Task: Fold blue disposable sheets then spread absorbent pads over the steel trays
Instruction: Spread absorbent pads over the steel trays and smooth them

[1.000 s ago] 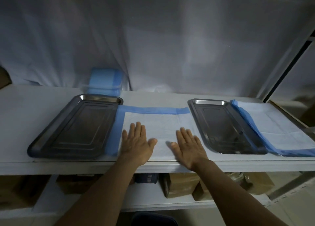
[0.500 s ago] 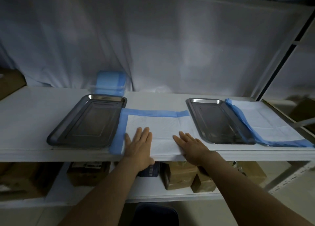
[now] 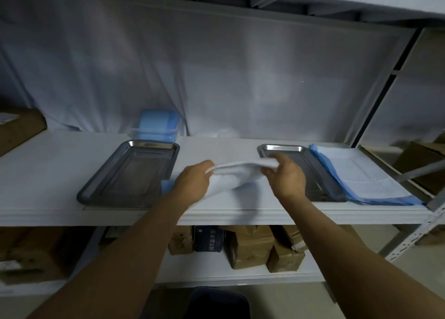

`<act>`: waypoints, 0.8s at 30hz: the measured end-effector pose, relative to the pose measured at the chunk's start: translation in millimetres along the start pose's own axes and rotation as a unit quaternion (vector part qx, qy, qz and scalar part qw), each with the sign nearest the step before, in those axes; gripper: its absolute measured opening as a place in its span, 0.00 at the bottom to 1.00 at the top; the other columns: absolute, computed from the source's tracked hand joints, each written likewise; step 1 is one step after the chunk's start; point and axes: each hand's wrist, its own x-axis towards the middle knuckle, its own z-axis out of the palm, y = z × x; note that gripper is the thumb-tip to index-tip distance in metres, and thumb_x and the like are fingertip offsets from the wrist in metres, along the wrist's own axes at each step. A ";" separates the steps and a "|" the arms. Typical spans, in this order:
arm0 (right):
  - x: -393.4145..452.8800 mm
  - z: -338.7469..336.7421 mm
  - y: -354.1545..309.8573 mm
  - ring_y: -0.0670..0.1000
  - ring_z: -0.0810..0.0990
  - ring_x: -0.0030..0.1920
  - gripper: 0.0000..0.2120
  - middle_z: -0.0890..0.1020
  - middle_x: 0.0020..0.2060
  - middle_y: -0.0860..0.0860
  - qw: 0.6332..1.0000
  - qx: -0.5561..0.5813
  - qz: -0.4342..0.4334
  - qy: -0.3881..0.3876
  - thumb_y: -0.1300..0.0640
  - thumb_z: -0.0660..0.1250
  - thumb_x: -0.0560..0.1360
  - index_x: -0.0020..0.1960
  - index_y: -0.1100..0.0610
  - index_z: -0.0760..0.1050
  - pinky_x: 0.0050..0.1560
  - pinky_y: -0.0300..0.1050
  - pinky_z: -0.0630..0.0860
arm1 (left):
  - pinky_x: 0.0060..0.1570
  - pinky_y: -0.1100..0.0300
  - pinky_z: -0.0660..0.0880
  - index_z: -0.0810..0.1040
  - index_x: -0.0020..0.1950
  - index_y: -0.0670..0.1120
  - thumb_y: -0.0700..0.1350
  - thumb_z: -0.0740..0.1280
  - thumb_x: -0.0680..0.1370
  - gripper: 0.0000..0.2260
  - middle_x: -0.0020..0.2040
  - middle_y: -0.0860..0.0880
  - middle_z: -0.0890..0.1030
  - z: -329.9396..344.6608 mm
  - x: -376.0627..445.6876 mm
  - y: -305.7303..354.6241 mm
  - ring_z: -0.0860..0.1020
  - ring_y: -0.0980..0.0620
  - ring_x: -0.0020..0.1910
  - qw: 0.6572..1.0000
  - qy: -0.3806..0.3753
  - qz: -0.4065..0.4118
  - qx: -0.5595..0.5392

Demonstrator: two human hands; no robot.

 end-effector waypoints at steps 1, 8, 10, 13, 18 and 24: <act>-0.2 -0.9 -0.9 0.55 0.76 0.61 0.27 0.76 0.62 0.52 0.996 0.079 0.030 0.021 0.51 0.72 0.72 0.68 0.53 0.68 0.59 0.50 0.74 | 0.50 0.50 0.73 0.75 0.51 0.43 0.47 0.57 0.80 0.10 0.47 0.39 0.78 -6.6 3.9 3.3 0.77 0.42 0.47 0.999 0.010 -0.005 -0.030; -23.3 5.6 0.6 0.55 0.74 0.61 0.24 0.77 0.63 0.52 0.837 0.463 0.262 -0.130 0.46 0.71 0.71 0.62 0.55 0.71 0.65 0.51 0.67 | 0.58 0.48 0.73 0.72 0.66 0.43 0.40 0.58 0.82 0.14 0.55 0.43 0.78 -41.5 -0.6 32.2 0.77 0.45 0.48 0.893 -0.026 -0.102 -0.437; -30.9 9.5 3.5 0.55 0.80 0.53 0.15 0.85 0.50 0.52 0.779 0.545 0.253 -0.181 0.50 0.70 0.71 0.55 0.55 0.78 0.60 0.55 0.74 | 0.55 0.49 0.73 0.72 0.66 0.43 0.40 0.58 0.82 0.13 0.51 0.45 0.79 -42.4 -3.5 33.1 0.78 0.48 0.45 0.872 -0.040 -0.124 -0.472; -33.6 8.9 4.1 0.58 0.82 0.50 0.13 0.84 0.50 0.56 0.763 0.551 0.238 -0.239 0.61 0.70 0.71 0.56 0.59 0.79 0.50 0.55 0.78 | 0.55 0.48 0.73 0.72 0.66 0.40 0.41 0.59 0.81 0.14 0.45 0.45 0.80 -39.4 -6.1 24.8 0.78 0.47 0.44 0.872 -0.039 -0.163 -0.460; -21.7 1.9 6.7 0.56 0.78 0.43 0.11 0.80 0.39 0.57 0.909 0.278 0.238 -0.199 0.62 0.76 0.67 0.38 0.61 0.73 0.49 0.49 0.74 | 0.51 0.49 0.74 0.73 0.63 0.35 0.40 0.61 0.80 0.13 0.45 0.43 0.79 -24.3 -7.5 9.5 0.78 0.45 0.42 0.897 -0.058 -0.241 -0.367; -4.9 -11.5 22.0 0.51 0.76 0.36 0.12 0.78 0.38 0.57 0.948 0.190 0.190 -0.170 0.62 0.75 0.69 0.46 0.64 0.74 0.38 0.43 0.75 | 0.51 0.48 0.75 0.73 0.61 0.32 0.29 0.59 0.77 0.13 0.45 0.40 0.78 9.3 1.7 9.7 0.78 0.43 0.43 0.893 -0.137 -0.275 -0.329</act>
